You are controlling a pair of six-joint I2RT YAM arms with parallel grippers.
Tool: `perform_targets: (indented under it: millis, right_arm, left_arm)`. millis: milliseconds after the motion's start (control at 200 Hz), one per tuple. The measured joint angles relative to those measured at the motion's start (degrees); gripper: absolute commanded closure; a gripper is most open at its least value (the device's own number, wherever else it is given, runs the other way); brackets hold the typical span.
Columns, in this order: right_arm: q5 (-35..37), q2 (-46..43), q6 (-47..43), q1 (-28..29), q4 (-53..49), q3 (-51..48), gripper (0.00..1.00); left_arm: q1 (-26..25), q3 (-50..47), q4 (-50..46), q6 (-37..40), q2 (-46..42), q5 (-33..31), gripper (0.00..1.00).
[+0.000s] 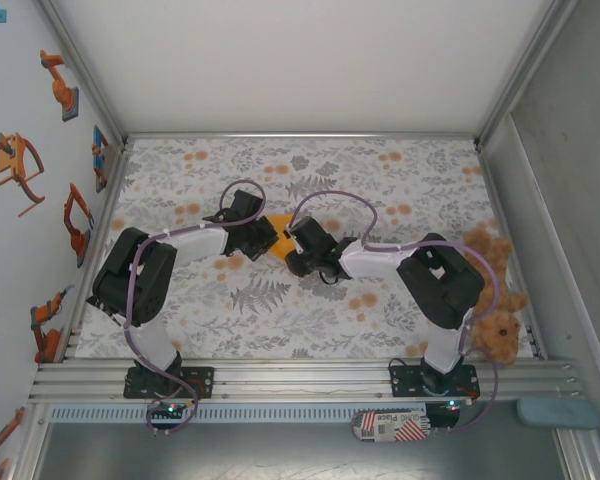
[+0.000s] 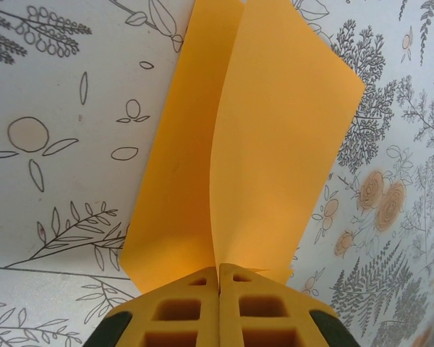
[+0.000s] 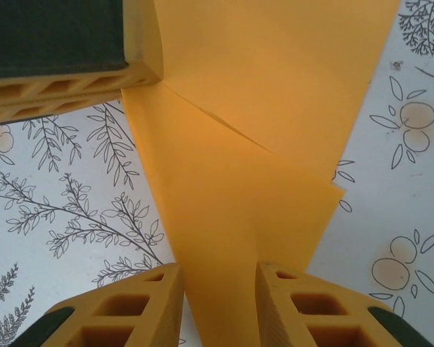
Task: Fold a paper plane with a square sheet of paper (pick it up from the middle)
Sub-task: Fourth fold the wing at the center of the table.
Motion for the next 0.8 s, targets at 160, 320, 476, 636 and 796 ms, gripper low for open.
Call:
perform_targets:
  millis: [160, 320, 476, 636, 796]
  right_arm:
    - [0.66, -0.09, -0.39, 0.44, 0.66, -0.09, 0.68]
    - [1.31, -0.44, -0.63, 0.55, 1.73, -0.94, 0.7]
    - [1.16, -0.44, -1.05, 0.57, 2.43, -1.16, 0.7]
    - [0.74, -0.44, -1.49, 0.7, 3.13, -1.79, 0.7]
    - [0.85, -0.44, -1.9, 0.76, 3.69, -2.6, 0.71]
  left_arm:
    - [0.0, 0.04, -0.48, -0.2, 0.0, -0.04, 0.95]
    - [0.0, 0.04, -0.83, -0.44, 0.0, -0.17, 0.94]
    - [0.11, 0.04, -0.81, -1.07, 0.0, 0.02, 0.95]
    - [0.63, 0.04, -0.59, -2.08, 0.0, 1.07, 0.94]
    - [1.29, 0.04, -0.24, -3.1, 0.0, 2.49, 0.94]
